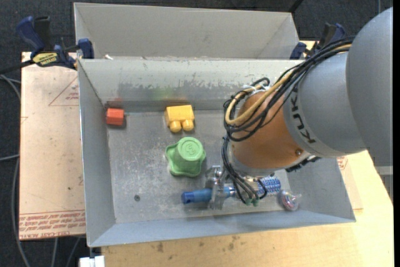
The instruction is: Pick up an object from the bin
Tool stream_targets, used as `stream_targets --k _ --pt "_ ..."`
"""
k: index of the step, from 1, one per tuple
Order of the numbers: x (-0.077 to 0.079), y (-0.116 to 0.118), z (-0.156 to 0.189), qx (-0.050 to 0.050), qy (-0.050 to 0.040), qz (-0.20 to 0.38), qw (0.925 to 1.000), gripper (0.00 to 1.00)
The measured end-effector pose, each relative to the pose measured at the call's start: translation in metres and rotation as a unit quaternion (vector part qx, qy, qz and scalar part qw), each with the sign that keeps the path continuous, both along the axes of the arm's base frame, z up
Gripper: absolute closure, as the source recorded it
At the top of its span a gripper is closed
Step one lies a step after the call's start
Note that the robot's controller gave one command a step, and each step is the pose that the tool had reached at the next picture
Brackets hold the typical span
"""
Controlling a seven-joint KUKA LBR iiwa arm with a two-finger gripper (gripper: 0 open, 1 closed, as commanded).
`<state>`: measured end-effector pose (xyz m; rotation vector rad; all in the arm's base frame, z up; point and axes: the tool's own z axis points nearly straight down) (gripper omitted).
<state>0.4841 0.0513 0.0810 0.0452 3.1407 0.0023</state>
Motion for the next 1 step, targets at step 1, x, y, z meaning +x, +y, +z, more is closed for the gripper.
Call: stream_targets --k 1 --pt "0.0013 0.0005 0.0552 0.0 -0.002 0.0 1.0 1.0"
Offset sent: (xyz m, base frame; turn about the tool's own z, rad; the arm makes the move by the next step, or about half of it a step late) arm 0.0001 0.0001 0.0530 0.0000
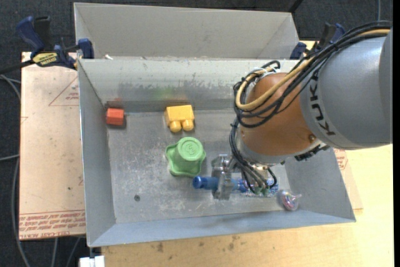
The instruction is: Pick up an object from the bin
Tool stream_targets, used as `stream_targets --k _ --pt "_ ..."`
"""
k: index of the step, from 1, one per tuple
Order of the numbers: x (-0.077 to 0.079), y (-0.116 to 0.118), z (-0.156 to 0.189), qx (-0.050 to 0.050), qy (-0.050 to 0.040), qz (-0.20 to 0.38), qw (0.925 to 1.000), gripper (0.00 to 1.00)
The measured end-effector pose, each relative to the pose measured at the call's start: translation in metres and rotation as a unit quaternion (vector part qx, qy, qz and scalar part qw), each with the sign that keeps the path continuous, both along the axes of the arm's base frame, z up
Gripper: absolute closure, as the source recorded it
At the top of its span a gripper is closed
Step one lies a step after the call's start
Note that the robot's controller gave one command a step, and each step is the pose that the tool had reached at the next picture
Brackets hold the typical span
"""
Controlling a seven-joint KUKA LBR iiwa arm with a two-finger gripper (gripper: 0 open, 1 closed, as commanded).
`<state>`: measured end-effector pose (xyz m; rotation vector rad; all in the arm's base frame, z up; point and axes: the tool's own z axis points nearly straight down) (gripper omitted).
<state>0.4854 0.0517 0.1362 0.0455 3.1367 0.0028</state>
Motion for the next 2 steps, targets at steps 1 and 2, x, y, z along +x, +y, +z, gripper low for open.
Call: stream_targets --k 1,2 --pt "0.0009 0.0004 0.0263 0.0 0.0006 0.0 1.0 1.0" --pt "0.0009 0.0005 0.0258 0.0 0.0022 0.0 1.0 1.0"
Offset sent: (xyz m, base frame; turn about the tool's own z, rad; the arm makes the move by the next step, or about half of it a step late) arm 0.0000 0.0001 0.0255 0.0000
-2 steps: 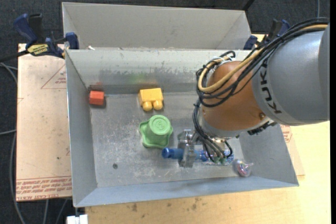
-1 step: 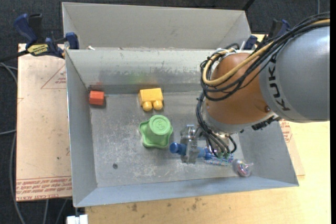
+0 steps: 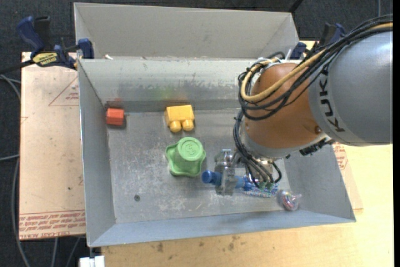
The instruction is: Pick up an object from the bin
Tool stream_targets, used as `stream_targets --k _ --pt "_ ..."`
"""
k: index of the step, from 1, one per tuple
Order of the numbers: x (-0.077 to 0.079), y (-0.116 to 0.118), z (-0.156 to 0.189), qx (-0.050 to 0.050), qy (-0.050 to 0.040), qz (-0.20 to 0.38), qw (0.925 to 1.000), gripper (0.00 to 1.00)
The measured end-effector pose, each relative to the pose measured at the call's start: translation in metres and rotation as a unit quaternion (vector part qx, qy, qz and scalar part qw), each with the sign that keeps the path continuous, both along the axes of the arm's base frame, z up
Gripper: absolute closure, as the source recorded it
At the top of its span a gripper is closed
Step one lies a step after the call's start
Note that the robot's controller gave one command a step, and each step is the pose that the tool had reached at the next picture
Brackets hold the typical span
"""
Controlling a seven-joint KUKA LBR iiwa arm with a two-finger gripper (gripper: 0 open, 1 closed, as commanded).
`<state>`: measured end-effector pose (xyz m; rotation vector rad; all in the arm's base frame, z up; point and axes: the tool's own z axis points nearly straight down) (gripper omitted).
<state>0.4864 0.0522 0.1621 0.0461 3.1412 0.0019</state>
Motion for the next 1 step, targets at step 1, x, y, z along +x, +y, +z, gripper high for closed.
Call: stream_targets --k 1 --pt "0.001 0.0002 0.028 0.0 -0.0017 0.0 1.0 1.0"
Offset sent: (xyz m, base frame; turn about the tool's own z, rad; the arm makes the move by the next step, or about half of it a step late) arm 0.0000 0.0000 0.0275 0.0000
